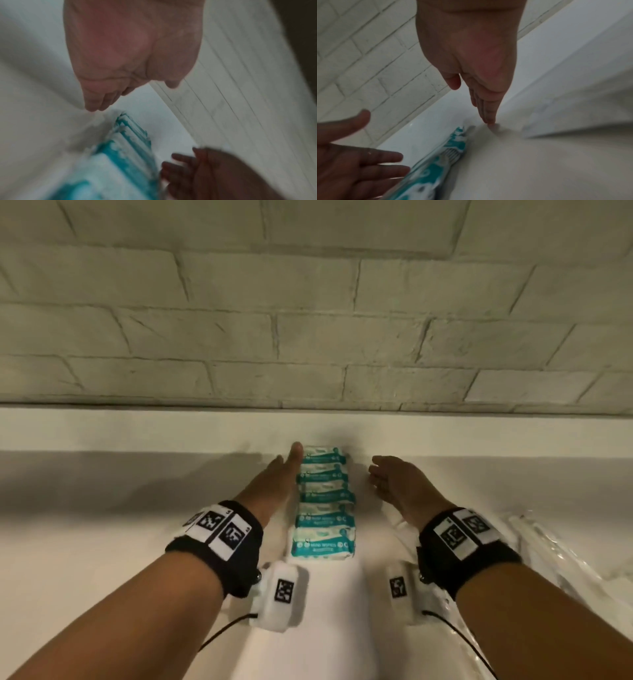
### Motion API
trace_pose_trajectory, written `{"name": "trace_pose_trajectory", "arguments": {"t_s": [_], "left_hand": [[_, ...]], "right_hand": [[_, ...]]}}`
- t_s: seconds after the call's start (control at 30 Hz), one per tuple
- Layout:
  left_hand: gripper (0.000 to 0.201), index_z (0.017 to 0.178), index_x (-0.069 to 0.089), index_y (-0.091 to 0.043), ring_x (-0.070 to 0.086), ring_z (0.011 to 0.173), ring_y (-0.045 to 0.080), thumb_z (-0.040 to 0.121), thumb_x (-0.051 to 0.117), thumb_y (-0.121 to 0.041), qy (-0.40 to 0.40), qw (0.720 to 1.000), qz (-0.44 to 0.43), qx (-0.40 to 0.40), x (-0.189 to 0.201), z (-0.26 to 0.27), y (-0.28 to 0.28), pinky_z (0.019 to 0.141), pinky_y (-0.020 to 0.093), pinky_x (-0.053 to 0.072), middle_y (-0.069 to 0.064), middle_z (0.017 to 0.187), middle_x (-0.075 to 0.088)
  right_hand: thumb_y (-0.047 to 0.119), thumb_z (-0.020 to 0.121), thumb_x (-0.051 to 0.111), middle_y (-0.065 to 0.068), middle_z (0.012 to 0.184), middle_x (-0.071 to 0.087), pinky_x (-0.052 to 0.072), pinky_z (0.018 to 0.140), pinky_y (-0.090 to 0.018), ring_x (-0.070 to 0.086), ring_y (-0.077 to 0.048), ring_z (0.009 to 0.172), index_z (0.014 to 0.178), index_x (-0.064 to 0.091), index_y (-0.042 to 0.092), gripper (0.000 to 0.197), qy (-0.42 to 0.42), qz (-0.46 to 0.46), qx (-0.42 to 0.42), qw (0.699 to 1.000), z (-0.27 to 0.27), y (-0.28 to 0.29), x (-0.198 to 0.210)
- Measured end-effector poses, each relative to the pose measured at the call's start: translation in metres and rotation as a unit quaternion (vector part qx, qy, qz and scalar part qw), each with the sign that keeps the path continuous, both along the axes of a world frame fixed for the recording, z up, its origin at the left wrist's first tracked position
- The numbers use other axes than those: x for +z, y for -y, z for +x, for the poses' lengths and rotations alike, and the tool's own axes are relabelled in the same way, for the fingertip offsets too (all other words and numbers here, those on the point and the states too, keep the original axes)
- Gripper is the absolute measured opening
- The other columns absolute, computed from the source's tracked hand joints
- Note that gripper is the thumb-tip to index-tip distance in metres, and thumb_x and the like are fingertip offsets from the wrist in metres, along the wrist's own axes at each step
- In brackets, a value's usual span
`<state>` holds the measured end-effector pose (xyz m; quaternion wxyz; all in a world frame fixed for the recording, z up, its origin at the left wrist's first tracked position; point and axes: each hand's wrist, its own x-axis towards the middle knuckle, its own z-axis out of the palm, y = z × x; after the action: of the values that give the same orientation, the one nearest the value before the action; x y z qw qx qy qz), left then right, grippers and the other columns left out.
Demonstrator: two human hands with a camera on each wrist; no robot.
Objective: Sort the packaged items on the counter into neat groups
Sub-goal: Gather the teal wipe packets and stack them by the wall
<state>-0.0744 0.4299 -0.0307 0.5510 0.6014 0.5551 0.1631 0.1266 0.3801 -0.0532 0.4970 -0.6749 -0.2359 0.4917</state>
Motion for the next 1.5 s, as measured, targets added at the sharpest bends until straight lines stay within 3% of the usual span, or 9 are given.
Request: {"name": "trace_pose_trajectory", "arguments": {"t_s": [0.2, 0.4, 0.63, 0.8, 0.87, 1.03, 1.3, 1.4, 1.5], "left_hand": [[0.058, 0.084, 0.058, -0.021, 0.068, 0.079, 0.009, 0.093, 0.023, -0.065, 0.194, 0.974, -0.084, 0.084, -0.020, 0.006, 0.003, 0.081, 0.028, 0.046, -0.005, 0.077, 0.072], [0.077, 0.112, 0.069, -0.026, 0.067, 0.107, 0.023, 0.083, 0.021, -0.078, 0.215, 0.971, -0.101, 0.026, -0.029, 0.005, 0.010, 0.105, 0.045, 0.042, 0.007, 0.113, 0.071], [0.068, 0.139, 0.043, -0.016, 0.042, 0.135, 0.013, 0.096, 0.016, -0.062, 0.210, 0.972, -0.079, 0.073, -0.009, -0.006, 0.034, 0.106, 0.027, 0.027, -0.003, 0.147, 0.041], [0.055, 0.112, 0.052, -0.013, 0.068, 0.073, -0.006, 0.101, 0.012, -0.049, 0.283, 0.955, -0.067, 0.053, -0.020, -0.019, 0.072, 0.075, 0.017, 0.046, -0.013, 0.095, 0.069], [0.059, 0.121, 0.053, -0.015, 0.071, 0.090, 0.005, 0.101, 0.012, -0.051, 0.302, 0.951, -0.054, 0.039, -0.024, -0.017, 0.077, 0.089, 0.026, 0.049, 0.015, 0.100, 0.066], [0.070, 0.131, 0.057, -0.020, 0.061, 0.119, 0.024, 0.096, 0.012, -0.061, 0.300, 0.950, -0.078, 0.035, -0.031, -0.010, 0.079, 0.110, 0.048, 0.037, 0.009, 0.127, 0.064], [0.073, 0.122, 0.062, -0.024, 0.064, 0.113, 0.022, 0.092, 0.012, -0.068, 0.296, 0.950, -0.089, 0.039, -0.034, -0.010, 0.068, 0.108, 0.044, 0.039, 0.009, 0.121, 0.068], [0.071, 0.116, 0.063, -0.026, 0.067, 0.108, 0.018, 0.093, 0.010, -0.067, 0.292, 0.950, -0.106, 0.041, -0.034, -0.009, 0.062, 0.097, 0.038, 0.047, 0.005, 0.117, 0.070], [0.072, 0.113, 0.064, -0.023, 0.070, 0.100, 0.015, 0.093, 0.010, -0.066, 0.280, 0.953, -0.105, 0.046, -0.030, -0.007, 0.056, 0.079, 0.030, 0.051, 0.003, 0.108, 0.073]], "right_hand": [[0.033, 0.103, 0.035, -0.009, 0.131, 0.054, 0.040, 0.096, -0.034, 0.052, -0.027, 0.122, 0.133, 0.048, 0.002, 0.045, -0.134, 0.001, 0.007, 0.991, -0.043, 0.018, 0.008], [0.033, 0.104, 0.032, 0.005, 0.083, 0.061, 0.041, 0.093, -0.031, 0.057, -0.011, 0.080, 0.112, 0.058, 0.008, 0.037, -0.110, 0.012, 0.025, 0.994, -0.054, 0.022, 0.007], [0.043, 0.101, 0.035, 0.000, 0.113, 0.060, 0.030, 0.112, -0.036, 0.056, -0.017, 0.110, 0.121, 0.054, 0.014, 0.040, -0.099, -0.013, 0.044, 0.994, -0.045, 0.044, 0.009], [0.045, 0.100, 0.034, -0.005, 0.157, 0.026, 0.014, 0.120, -0.039, 0.024, -0.019, 0.145, 0.151, 0.019, 0.008, 0.065, -0.153, -0.001, 0.068, 0.986, -0.048, 0.077, 0.002], [0.043, 0.101, 0.032, -0.003, 0.152, 0.035, 0.014, 0.119, -0.038, 0.029, -0.018, 0.143, 0.149, 0.025, 0.007, 0.060, -0.152, 0.004, 0.072, 0.986, -0.053, 0.082, -0.001], [0.038, 0.102, 0.033, -0.005, 0.119, 0.065, 0.043, 0.101, -0.033, 0.062, -0.020, 0.111, 0.120, 0.055, 0.012, 0.039, -0.141, 0.013, 0.078, 0.987, -0.060, 0.082, 0.000], [0.040, 0.103, 0.030, -0.004, 0.138, 0.051, 0.021, 0.118, -0.036, 0.050, -0.018, 0.124, 0.144, 0.035, 0.007, 0.053, -0.092, -0.007, 0.090, 0.992, -0.055, 0.072, 0.012], [0.040, 0.103, 0.028, 0.006, 0.103, 0.064, 0.029, 0.114, -0.035, 0.058, -0.009, 0.096, 0.111, 0.057, 0.020, 0.036, -0.061, -0.019, 0.110, 0.992, -0.052, 0.061, 0.010], [0.047, 0.101, 0.029, 0.000, 0.124, 0.060, 0.027, 0.115, -0.037, 0.054, -0.016, 0.115, 0.109, 0.059, 0.025, 0.039, 0.007, -0.052, 0.115, 0.992, -0.048, 0.048, 0.009]]}}
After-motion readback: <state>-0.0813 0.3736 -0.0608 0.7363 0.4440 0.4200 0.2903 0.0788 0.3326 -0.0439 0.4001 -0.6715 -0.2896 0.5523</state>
